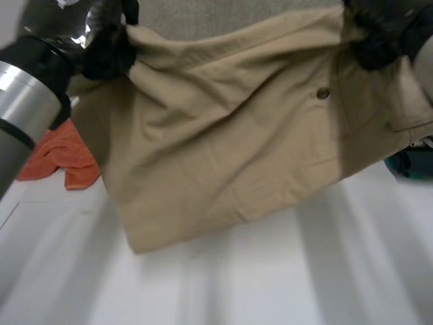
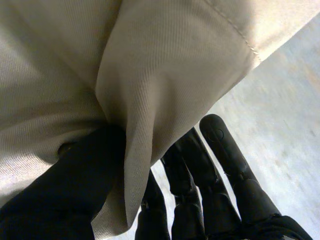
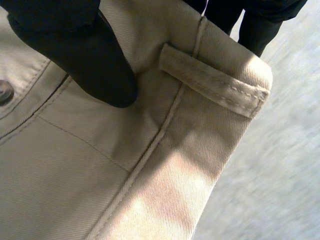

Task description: Fold the laundry.

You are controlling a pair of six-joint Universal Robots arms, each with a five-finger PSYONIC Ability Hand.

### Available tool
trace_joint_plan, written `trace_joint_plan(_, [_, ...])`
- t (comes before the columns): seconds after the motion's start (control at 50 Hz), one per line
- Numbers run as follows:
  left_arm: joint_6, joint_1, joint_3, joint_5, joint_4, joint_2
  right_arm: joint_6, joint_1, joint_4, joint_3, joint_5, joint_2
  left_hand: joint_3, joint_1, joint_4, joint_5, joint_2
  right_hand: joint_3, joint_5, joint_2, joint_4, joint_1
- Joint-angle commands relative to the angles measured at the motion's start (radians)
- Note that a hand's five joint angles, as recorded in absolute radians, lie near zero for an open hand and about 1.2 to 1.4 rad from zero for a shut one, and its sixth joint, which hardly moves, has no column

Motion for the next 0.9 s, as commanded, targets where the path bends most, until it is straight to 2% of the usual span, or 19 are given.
trace_joint_plan(0.02, [0.012, -0.005, 0.167, -0.014, -0.006, -0.413, 0.084, -0.018, 0.004, -0.081, -0.021, 0.351, 0.202, 0.268, 0.199, 0.247, 0.201, 0.214, 0.221, 0.220, 0.201, 0.280])
trace_joint_plan(0.1, [0.042, -0.002, 0.344, -0.018, -0.013, -0.637, 0.167, -0.018, 0.002, -0.139, -0.021, 0.520, 0.202, 0.268, 0.199, 0.247, 0.201, 0.214, 0.221, 0.220, 0.201, 0.280])
trace_joint_plan(0.12, [0.054, -0.002, 0.380, -0.019, -0.013, -0.674, 0.184, -0.018, 0.001, -0.151, -0.019, 0.550, 0.098, 0.164, 0.094, 0.143, 0.096, 0.214, 0.221, 0.220, 0.201, 0.280])
trace_joint_plan(0.14, [0.070, -0.002, 0.417, -0.024, -0.014, -0.708, 0.211, -0.018, -0.005, -0.182, -0.021, 0.608, -0.071, -0.006, -0.075, -0.027, -0.073, 0.029, 0.036, 0.035, 0.016, 0.095])
trace_joint_plan(0.16, [0.085, -0.003, 0.452, -0.030, -0.016, -0.739, 0.221, -0.018, -0.010, -0.196, -0.019, 0.633, -0.306, -0.240, -0.309, -0.261, -0.308, -0.272, -0.266, -0.267, -0.285, -0.206])
trace_joint_plan(0.18, [0.120, -0.009, 0.513, -0.047, -0.020, -0.779, 0.222, -0.016, -0.015, -0.210, -0.015, 0.656, -0.817, -0.751, -0.820, -0.772, -0.819, -0.597, -0.591, -0.592, -0.611, -0.532])
trace_joint_plan(0.2, [0.136, -0.014, 0.535, -0.057, -0.025, -0.791, 0.224, -0.016, -0.019, -0.222, -0.012, 0.673, -0.967, -0.901, -0.971, -0.922, -0.969, -0.883, -0.876, -0.877, -0.896, -0.817])
trace_joint_plan(0.22, [0.149, -0.020, 0.554, -0.070, -0.029, -0.800, 0.227, -0.018, -0.025, -0.233, -0.009, 0.693, -0.966, -0.900, -0.969, -0.921, -0.968, -1.007, -1.001, -1.002, -1.021, -0.942])
trace_joint_plan(0.34, [0.185, -0.094, 0.519, -0.169, -0.115, -0.753, 0.221, -0.042, -0.025, -0.190, -0.029, 0.626, -0.948, -0.882, -0.952, -0.903, -0.950, -1.007, -1.001, -1.002, -1.021, -0.942])
trace_joint_plan(0.4, [0.186, -0.104, 0.378, -0.231, -0.203, -0.609, 0.166, -0.085, -0.031, -0.077, -0.076, 0.529, -0.945, -0.879, -0.949, -0.900, -0.947, -1.007, -1.001, -1.002, -1.021, -0.942])
trace_joint_plan(0.42, [0.186, -0.106, 0.339, -0.241, -0.216, -0.580, 0.111, -0.111, -0.033, -0.010, -0.123, 0.470, -0.942, -0.877, -0.946, -0.897, -0.944, -1.007, -1.001, -1.002, -1.021, -0.942])
trace_joint_plan(0.48, [0.186, -0.109, 0.152, -0.272, -0.252, -0.456, 0.016, -0.151, -0.039, 0.101, -0.186, 0.379, -0.928, -0.862, -0.931, -0.883, -0.929, -1.007, -1.001, -1.002, -1.021, -0.942])
trace_joint_plan(0.5, [0.186, -0.110, 0.105, -0.275, -0.252, -0.426, -0.038, -0.174, -0.036, 0.161, -0.220, 0.339, -0.907, -0.841, -0.911, -0.862, -0.909, -0.974, -0.968, -0.969, -0.988, -0.909])
trace_joint_plan(0.58, [0.188, -0.138, -0.153, -0.272, -0.232, -0.262, -0.147, -0.223, -0.038, 0.301, -0.257, 0.276, -0.787, -0.721, -0.791, -0.742, -0.789, -0.809, -0.803, -0.804, -0.823, -0.744])
trace_joint_plan(0.66, [0.188, -0.146, -0.302, -0.265, -0.203, -0.208, -0.245, -0.239, -0.050, 0.414, -0.299, 0.262, -0.751, -0.686, -0.755, -0.706, -0.753, -0.768, -0.762, -0.763, -0.782, -0.703])
trace_joint_plan(0.76, [0.200, -0.138, -0.390, -0.237, -0.117, -0.219, -0.322, -0.269, -0.197, 0.531, -0.389, 0.265, -0.751, -0.686, -0.755, -0.706, -0.753, -0.759, -0.753, -0.754, -0.773, -0.694])
trace_joint_plan(0.9, [0.212, -0.127, -0.408, -0.206, -0.060, -0.305, -0.313, -0.279, -0.419, 0.600, -0.438, 0.337, -0.748, -0.683, -0.752, -0.704, -0.750, -0.727, -0.721, -0.722, -0.741, -0.662])
